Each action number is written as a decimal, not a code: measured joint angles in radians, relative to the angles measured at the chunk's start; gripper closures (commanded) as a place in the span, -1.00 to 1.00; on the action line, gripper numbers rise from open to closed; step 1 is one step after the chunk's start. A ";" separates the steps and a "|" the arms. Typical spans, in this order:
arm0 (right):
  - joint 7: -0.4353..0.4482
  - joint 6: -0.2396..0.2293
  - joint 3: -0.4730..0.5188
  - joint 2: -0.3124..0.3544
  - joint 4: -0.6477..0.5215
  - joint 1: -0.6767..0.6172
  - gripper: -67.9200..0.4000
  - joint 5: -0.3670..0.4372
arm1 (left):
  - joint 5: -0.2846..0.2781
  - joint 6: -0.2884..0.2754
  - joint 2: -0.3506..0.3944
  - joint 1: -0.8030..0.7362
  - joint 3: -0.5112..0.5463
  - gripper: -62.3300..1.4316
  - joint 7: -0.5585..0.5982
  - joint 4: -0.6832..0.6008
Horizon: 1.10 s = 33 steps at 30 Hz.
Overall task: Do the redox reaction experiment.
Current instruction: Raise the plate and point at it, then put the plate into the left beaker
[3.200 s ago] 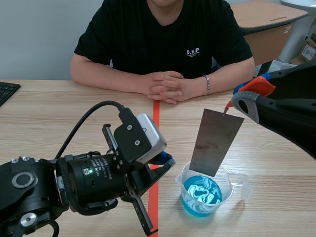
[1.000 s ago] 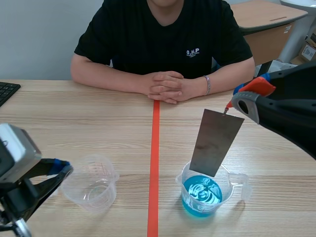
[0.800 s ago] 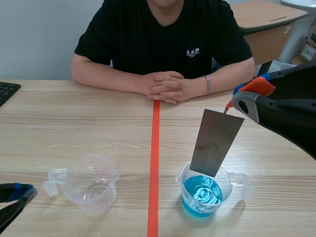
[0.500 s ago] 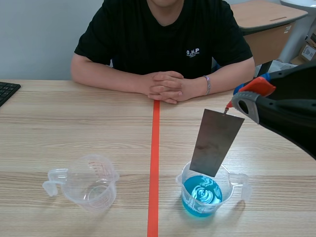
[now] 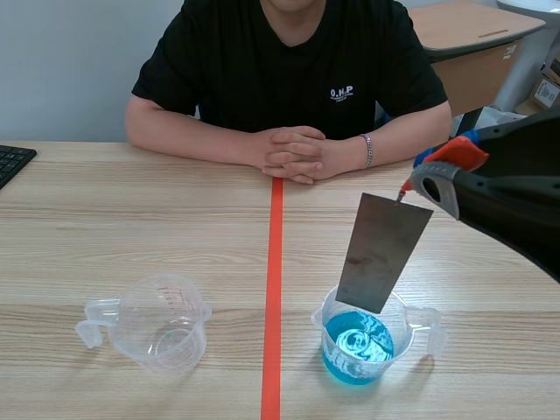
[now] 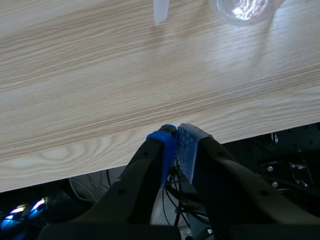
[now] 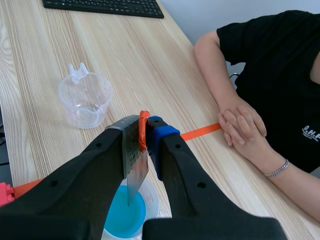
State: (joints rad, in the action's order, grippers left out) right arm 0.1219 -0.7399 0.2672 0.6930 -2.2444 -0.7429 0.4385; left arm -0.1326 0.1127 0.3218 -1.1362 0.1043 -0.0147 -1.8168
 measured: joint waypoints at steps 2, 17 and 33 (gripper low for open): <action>0.004 0.000 0.000 0.000 0.000 0.000 0.94 0.000 | 0.001 -0.003 0.004 0.016 0.000 0.82 0.005 0.024; 0.013 0.000 -0.020 0.006 0.000 0.101 0.94 0.024 | 0.001 -0.061 0.014 0.050 0.000 0.82 0.042 0.175; -0.134 0.000 -0.307 0.019 -0.001 0.402 0.94 0.084 | -0.018 -0.088 0.014 0.062 -0.001 0.82 0.042 0.190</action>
State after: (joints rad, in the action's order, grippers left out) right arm -0.0120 -0.7399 -0.0402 0.7124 -2.2452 -0.3405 0.5220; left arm -0.1509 0.0250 0.3355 -1.0744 0.1032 0.0273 -1.6264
